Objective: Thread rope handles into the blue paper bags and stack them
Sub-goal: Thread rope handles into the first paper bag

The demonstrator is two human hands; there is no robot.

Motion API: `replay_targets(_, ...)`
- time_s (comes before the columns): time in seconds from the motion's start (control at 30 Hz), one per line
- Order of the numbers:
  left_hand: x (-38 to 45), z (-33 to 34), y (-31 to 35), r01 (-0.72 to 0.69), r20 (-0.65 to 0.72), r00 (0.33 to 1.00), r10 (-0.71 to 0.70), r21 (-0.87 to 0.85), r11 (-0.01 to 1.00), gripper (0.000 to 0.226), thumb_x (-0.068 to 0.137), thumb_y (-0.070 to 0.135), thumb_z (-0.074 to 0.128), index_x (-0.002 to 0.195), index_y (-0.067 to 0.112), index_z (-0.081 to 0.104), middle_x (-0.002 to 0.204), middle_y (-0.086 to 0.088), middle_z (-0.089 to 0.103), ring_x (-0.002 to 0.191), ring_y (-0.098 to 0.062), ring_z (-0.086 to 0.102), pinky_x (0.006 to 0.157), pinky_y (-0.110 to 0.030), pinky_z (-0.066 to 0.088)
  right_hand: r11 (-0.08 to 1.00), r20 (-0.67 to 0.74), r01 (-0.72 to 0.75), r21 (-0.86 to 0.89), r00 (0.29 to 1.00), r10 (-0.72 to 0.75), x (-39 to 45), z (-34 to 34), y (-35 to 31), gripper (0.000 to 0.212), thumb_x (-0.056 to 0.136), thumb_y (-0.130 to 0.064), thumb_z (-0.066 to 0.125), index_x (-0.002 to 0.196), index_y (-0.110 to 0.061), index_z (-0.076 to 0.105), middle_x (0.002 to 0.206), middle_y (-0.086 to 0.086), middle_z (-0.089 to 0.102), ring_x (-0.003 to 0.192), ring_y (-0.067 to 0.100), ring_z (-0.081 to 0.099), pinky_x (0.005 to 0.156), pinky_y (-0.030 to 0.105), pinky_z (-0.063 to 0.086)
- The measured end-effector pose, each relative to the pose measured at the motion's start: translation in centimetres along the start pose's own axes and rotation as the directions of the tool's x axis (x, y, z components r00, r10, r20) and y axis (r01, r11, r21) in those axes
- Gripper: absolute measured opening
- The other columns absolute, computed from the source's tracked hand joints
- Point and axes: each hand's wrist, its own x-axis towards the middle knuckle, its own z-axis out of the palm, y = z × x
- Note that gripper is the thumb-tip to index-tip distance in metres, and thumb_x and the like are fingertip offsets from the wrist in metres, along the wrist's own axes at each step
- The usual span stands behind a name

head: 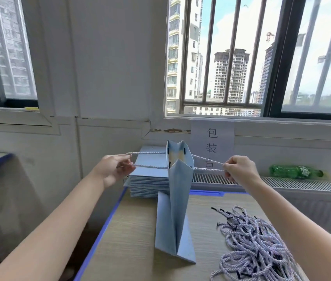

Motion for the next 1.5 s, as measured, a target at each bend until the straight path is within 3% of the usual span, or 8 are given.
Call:
replay_targets(0.17, 0.3, -2.0, -0.3, -0.060, -0.126, 0.990, 0.061, 0.017, 0.998, 0.016, 0.092, -0.007, 0.050, 0.079, -0.001, 0.058, 0.047, -0.006, 0.058, 0.037, -0.010, 0.058, 0.045, -0.020, 0.054, 1.000, -0.009, 0.016, -0.009, 1.000, -0.016, 0.1, 0.3, 0.4, 0.016, 0.085, 0.001, 0.050, 0.086, -0.009, 0.063, 0.064, 0.005, 0.063, 0.052, 0.012, 0.054, 0.049, 0.019, 0.044)
replay_targets(0.3, 0.9, -3.3, -0.6, -0.129, -0.297, 0.932, 0.207, 0.261, 0.957, 0.022, 0.090, -0.009, 0.053, 0.075, 0.006, 0.049, 0.065, -0.012, 0.049, 0.031, -0.005, 0.051, 0.038, -0.018, 0.050, 0.998, -0.060, 0.009, -0.064, 0.998, -0.013, 0.7, 0.2, 0.9, 0.016, 0.082, -0.003, 0.050, 0.083, -0.016, 0.059, 0.073, 0.008, 0.065, 0.076, 0.026, 0.063, 0.074, 0.037, 0.052)
replay_targets(0.53, 1.3, -4.6, -2.6, -0.090, -0.323, 0.908, 0.268, 0.473, 0.876, 0.022, 0.088, -0.008, 0.056, 0.076, 0.009, 0.047, 0.067, -0.011, 0.052, 0.055, -0.020, 0.050, 0.035, -0.017, 0.046, 0.992, -0.050, -0.026, -0.127, 0.999, 0.020, 0.8, 1.0, 2.2, 0.014, 0.080, -0.003, 0.049, 0.081, -0.014, 0.055, 0.076, 0.009, 0.065, 0.078, 0.026, 0.060, 0.070, 0.034, 0.048)
replay_targets(0.87, 0.6, -3.4, -6.0, 0.098, -0.120, 0.992, -0.025, 0.650, 0.753, 0.023, 0.083, -0.015, 0.054, 0.068, 0.002, 0.051, 0.045, -0.008, 0.052, 0.035, -0.014, 0.047, 0.037, -0.015, 0.039, 0.973, 0.230, 0.027, -0.229, 0.973, 0.027, -1.5, 3.4, 3.3, 0.012, 0.083, -0.002, 0.049, 0.083, -0.010, 0.059, 0.061, 0.005, 0.062, 0.045, 0.011, 0.048, 0.036, 0.015, 0.036)
replay_targets(1.07, -1.0, 0.1, -4.5, -0.287, 0.127, 0.955, 0.268, 0.620, 0.730, 0.016, 0.077, 0.016, 0.070, 0.082, 0.003, 0.063, 0.084, -0.015, 0.066, 0.078, -0.022, 0.059, 0.072, -0.032, 0.047, 0.980, 0.299, 0.200, -0.018, 0.936, -0.185, -2.4, 2.1, -1.9, 0.023, 0.092, -0.042, 0.053, 0.095, -0.020, 0.059, 0.086, -0.007, 0.061, 0.075, 0.009, 0.054, 0.067, 0.025, 0.042)
replay_targets(1.23, -2.8, 3.9, -4.2, -0.385, 0.327, 0.914, 0.242, 0.504, 0.773, 0.014, 0.097, 0.009, 0.052, 0.097, 0.001, 0.063, 0.096, -0.013, 0.069, 0.090, -0.023, 0.066, 0.082, -0.031, 0.054, 0.950, 0.656, 0.276, 0.145, 0.692, -0.301, -6.4, 2.3, -5.9, 0.085, 0.067, -0.079, 0.053, 0.134, -0.028, 0.046, 0.128, -0.016, 0.052, 0.114, 0.000, 0.053, 0.096, 0.023, 0.044)
replay_targets(1.4, -3.8, 4.4, -4.1, -0.432, 0.432, 0.876, 0.215, 0.503, 0.749, 0.026, 0.099, 0.008, 0.045, 0.117, 0.010, 0.064, 0.113, -0.007, 0.070, 0.106, -0.021, 0.065, 0.095, -0.035, 0.050, 0.935, 0.614, 0.297, 0.194, 0.706, -0.352, -7.5, 3.4, -6.3, 0.074, 0.065, -0.057, 0.072, 0.129, -0.034, 0.045, 0.128, -0.012, 0.052, 0.117, 0.008, 0.055, 0.098, 0.032, 0.047)
replay_targets(1.5, -4.4, 4.2, -3.5, -0.470, 0.469, 0.853, 0.229, 0.501, 0.726, 0.030, 0.099, 0.006, 0.043, 0.117, 0.014, 0.066, 0.115, 0.003, 0.069, 0.107, -0.011, 0.063, 0.094, -0.025, 0.049, 0.919, 0.453, 0.268, 0.288, 0.808, -0.377, -6.7, 3.2, -6.2, 0.050, 0.084, -0.027, 0.067, 0.131, -0.020, 0.052, 0.115, 0.002, 0.063, 0.093, 0.016, 0.067, 0.076, 0.041, 0.058)
